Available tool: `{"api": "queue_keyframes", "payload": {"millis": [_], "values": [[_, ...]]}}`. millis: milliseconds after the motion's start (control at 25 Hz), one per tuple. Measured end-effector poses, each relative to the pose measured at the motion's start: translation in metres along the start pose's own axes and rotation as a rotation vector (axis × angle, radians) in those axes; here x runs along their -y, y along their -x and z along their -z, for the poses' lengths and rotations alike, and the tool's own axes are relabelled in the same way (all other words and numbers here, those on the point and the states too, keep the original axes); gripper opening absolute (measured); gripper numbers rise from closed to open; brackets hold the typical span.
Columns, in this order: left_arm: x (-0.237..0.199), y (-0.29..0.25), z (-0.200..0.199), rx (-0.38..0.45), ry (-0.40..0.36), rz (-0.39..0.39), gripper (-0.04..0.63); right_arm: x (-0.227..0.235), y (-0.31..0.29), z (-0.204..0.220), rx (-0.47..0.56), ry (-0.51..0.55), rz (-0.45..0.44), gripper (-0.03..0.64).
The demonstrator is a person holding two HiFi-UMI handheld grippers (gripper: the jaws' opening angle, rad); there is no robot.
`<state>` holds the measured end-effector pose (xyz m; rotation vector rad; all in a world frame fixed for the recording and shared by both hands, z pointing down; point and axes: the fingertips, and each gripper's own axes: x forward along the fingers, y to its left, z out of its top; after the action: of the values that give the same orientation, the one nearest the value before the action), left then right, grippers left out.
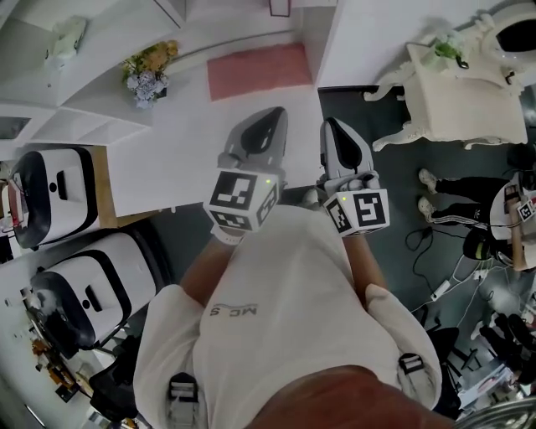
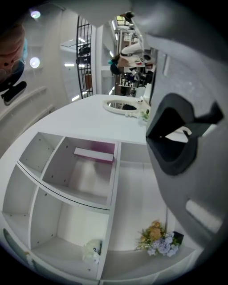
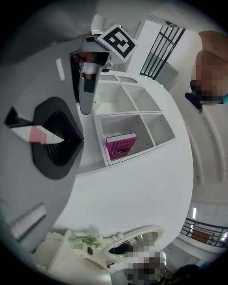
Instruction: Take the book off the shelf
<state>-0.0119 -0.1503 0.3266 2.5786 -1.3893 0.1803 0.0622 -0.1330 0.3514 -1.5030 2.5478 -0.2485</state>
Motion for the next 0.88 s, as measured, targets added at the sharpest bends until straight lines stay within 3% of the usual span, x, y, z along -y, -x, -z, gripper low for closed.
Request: {"api": "queue_keyframes", "payload": {"millis": [320,560,880], "values": [[-0.013,-0.006,-0.038,0.066,-0.041,-0.076,0.006,-0.005,-0.013,-0.018,0.032,-0.002,-0.051,-0.003],[-0.018,-0.019,-0.067,0.105,-0.081,-0.084,0.063,-0.005,-0.020,-0.043,0.084,0.021,-0.058,-0.003],[-0.033,-0.038,-0.095,0.143,-0.073,-0.116,0.109,-0.004,-0.027,-0.063,0.137,0.030,-0.053,-0.003]]}}
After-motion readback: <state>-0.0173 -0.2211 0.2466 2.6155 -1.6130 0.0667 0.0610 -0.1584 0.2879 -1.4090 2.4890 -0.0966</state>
